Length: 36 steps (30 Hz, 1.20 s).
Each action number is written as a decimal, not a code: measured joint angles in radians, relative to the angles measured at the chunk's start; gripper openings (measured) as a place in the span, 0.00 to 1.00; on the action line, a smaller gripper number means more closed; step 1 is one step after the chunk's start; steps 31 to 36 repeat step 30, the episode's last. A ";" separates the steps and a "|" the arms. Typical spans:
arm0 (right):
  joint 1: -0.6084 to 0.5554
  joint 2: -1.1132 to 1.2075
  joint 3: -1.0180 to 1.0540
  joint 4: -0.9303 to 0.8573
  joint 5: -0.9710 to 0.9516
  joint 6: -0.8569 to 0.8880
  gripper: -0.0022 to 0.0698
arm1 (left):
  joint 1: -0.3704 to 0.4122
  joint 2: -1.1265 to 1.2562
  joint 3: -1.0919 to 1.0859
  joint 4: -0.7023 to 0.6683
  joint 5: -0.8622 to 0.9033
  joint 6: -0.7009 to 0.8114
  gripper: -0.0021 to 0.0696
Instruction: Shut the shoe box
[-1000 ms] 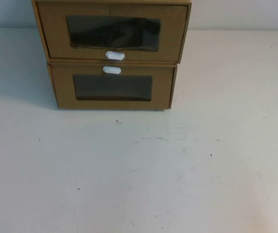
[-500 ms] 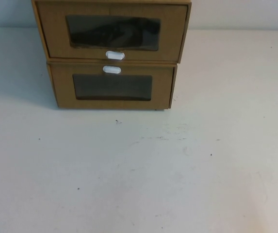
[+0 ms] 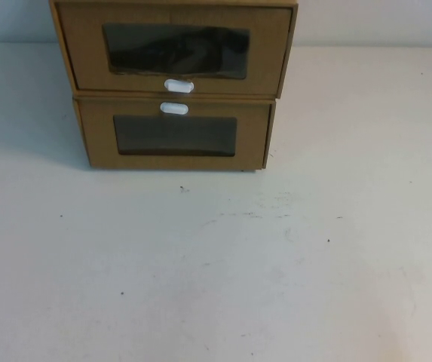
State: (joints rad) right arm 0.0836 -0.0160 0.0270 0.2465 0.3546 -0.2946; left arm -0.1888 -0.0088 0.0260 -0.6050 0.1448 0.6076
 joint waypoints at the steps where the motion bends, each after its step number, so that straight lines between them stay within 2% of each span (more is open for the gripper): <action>1: 0.000 0.000 0.000 0.000 0.000 0.000 0.01 | 0.000 0.000 0.000 0.000 0.000 0.000 0.03; 10: 0.000 0.000 0.000 0.000 0.000 -0.002 0.01 | 0.000 0.000 0.000 0.000 0.000 0.007 0.03; 13: 0.000 0.000 0.000 0.002 0.000 -0.004 0.01 | 0.000 0.000 0.000 0.047 -0.004 0.045 0.03; 16: 0.000 0.000 0.000 0.002 0.000 -0.005 0.01 | 0.000 0.000 0.000 0.216 -0.002 -0.025 0.03; 20: 0.000 0.000 0.000 0.002 0.000 -0.006 0.01 | 0.015 0.000 0.000 0.605 0.041 -0.407 0.03; 22: 0.000 0.000 0.000 0.002 0.000 -0.008 0.01 | 0.018 0.000 0.000 0.697 0.112 -0.527 0.03; 25: 0.000 0.000 0.000 0.004 0.000 -0.008 0.01 | 0.018 -0.002 0.000 0.736 0.212 -0.591 0.03; 36: 0.000 0.000 0.000 0.004 0.000 -0.008 0.01 | 0.020 -0.002 0.000 0.747 0.219 -0.608 0.03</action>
